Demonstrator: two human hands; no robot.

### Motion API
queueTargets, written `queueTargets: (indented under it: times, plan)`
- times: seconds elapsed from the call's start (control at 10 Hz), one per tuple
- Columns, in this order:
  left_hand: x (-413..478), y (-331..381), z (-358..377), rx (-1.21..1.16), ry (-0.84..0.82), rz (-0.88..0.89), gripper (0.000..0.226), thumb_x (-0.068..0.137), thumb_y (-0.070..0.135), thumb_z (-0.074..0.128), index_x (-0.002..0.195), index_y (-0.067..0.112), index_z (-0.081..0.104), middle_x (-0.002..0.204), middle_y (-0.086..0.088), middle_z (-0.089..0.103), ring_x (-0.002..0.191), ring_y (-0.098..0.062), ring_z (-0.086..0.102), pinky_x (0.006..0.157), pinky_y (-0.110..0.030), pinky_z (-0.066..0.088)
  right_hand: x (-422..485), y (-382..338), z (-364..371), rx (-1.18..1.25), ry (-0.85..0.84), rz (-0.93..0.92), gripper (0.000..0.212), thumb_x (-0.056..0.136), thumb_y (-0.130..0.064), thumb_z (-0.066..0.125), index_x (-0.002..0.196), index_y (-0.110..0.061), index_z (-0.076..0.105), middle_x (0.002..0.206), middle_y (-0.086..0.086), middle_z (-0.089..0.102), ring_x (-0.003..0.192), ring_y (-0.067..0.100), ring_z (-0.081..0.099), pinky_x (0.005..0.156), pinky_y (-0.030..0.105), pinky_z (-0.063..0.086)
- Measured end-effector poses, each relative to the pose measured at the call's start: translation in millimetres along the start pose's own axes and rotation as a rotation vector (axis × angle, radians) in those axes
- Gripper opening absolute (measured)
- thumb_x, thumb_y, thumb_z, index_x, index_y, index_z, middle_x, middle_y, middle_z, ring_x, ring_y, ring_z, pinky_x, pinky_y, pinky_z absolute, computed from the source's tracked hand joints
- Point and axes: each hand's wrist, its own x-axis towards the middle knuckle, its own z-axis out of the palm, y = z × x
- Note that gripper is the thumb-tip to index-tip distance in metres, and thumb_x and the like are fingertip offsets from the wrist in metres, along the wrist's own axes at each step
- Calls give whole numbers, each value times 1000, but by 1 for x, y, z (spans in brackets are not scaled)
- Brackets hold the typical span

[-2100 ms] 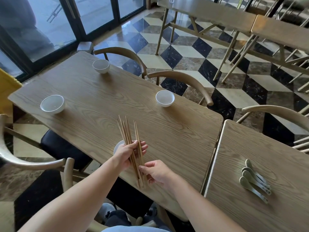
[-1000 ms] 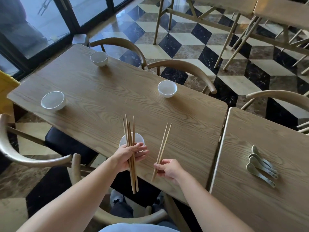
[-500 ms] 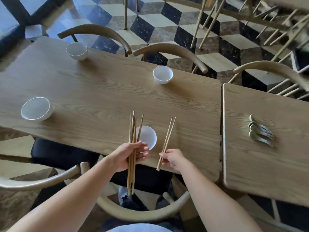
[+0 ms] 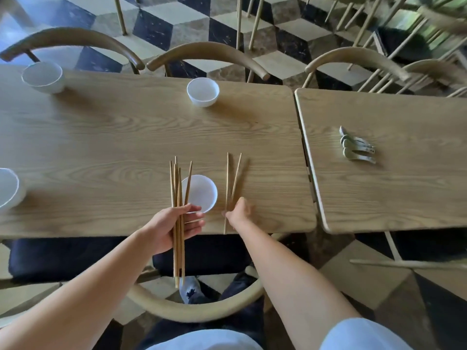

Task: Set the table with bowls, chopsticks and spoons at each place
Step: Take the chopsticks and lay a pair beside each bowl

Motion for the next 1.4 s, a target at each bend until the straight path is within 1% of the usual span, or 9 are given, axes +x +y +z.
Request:
queueTargets:
  times: [0.1,0.3,0.4,0.5,0.6,0.8,1.0,1.2,1.4]
  plan:
    - [-2,-1,3,3,-13,-8,25,103,20,49,109,4,68,85,-10,75,78,-26,76,74,-37,63,-3,1,6,-35,115,20,20,91,-20,65,103,-11,53,111,9,58,92,25,61,71,33,45]
    - [-6,-4,6,11,8,-13,25,104,19,48,107,3,68,83,-11,75,76,-26,75,75,-39,63,-6,11,14,31,123,-1,37,100,-29,44,131,-9,48,130,12,53,117,30,53,90,37,44]
    - [-7,-3,6,17,18,-13,25,103,19,49,108,3,68,85,-12,75,78,-26,75,77,-39,63,-16,1,4,-31,142,-2,19,96,-24,58,107,-10,56,107,7,60,93,25,61,70,35,48]
    - [-7,-3,5,6,27,-11,26,103,19,49,107,3,68,84,-12,75,76,-26,75,75,-39,63,-15,2,6,44,121,14,13,96,-23,56,100,-10,57,98,4,60,82,23,58,76,37,50]
    - [-6,-2,4,6,41,-13,26,103,19,49,108,2,69,84,-12,75,74,-26,75,71,-38,64,-12,-2,7,89,174,39,15,92,-17,62,84,-11,51,76,-2,48,71,21,57,66,37,55]
    - [-4,-2,5,22,60,-18,25,102,18,51,110,2,68,83,-13,75,74,-27,76,67,-37,64,-13,-8,4,447,191,183,23,83,-11,44,59,-13,43,63,2,52,60,26,47,56,30,38]
    - [0,-2,9,38,65,-18,25,101,18,53,112,1,69,86,-14,75,79,-29,76,71,-38,64,-12,-6,-4,411,168,170,20,82,-7,45,63,-13,43,76,5,59,69,26,51,64,31,41]
    - [4,0,15,39,66,-13,27,102,18,52,115,0,67,88,-15,75,80,-30,76,70,-39,64,-8,-5,-13,-16,173,19,33,90,-22,63,66,-15,41,76,-1,47,77,22,61,62,32,53]
    - [14,24,32,17,61,13,26,101,17,52,114,1,67,87,-13,75,78,-27,75,70,-37,64,15,-21,-33,-73,249,-82,19,92,-32,62,87,-15,56,90,2,60,81,23,58,62,28,42]
